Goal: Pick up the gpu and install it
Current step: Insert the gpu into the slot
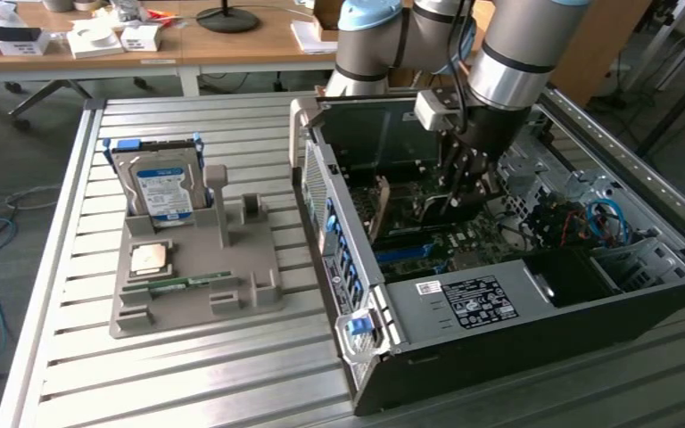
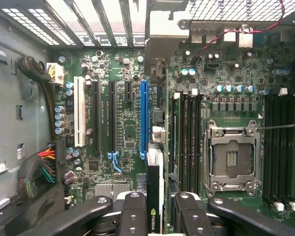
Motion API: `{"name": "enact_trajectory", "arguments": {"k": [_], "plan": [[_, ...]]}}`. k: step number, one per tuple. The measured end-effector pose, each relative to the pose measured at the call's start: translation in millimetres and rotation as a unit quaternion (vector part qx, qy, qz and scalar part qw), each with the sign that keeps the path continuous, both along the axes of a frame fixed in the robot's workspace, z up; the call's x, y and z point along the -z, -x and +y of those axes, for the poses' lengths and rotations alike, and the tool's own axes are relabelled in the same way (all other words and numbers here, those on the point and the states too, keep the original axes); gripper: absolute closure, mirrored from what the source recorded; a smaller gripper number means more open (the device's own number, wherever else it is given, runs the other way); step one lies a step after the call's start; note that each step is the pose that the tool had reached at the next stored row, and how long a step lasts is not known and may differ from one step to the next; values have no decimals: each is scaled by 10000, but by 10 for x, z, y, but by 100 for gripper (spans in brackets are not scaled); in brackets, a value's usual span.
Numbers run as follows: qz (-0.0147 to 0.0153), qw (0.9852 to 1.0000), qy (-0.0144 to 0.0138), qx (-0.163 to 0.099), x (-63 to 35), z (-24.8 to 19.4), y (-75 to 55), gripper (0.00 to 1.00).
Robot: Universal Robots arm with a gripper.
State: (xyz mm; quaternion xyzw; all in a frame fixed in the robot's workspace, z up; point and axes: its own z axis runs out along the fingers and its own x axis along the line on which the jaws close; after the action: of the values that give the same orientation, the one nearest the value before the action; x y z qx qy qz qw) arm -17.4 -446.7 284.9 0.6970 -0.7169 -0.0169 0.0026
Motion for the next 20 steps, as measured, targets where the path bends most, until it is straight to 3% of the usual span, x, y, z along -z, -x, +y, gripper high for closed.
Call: {"name": "enact_trajectory", "arguments": {"k": [20], "plan": [[-2,10000,-4,0,62,0,6,73]]}}
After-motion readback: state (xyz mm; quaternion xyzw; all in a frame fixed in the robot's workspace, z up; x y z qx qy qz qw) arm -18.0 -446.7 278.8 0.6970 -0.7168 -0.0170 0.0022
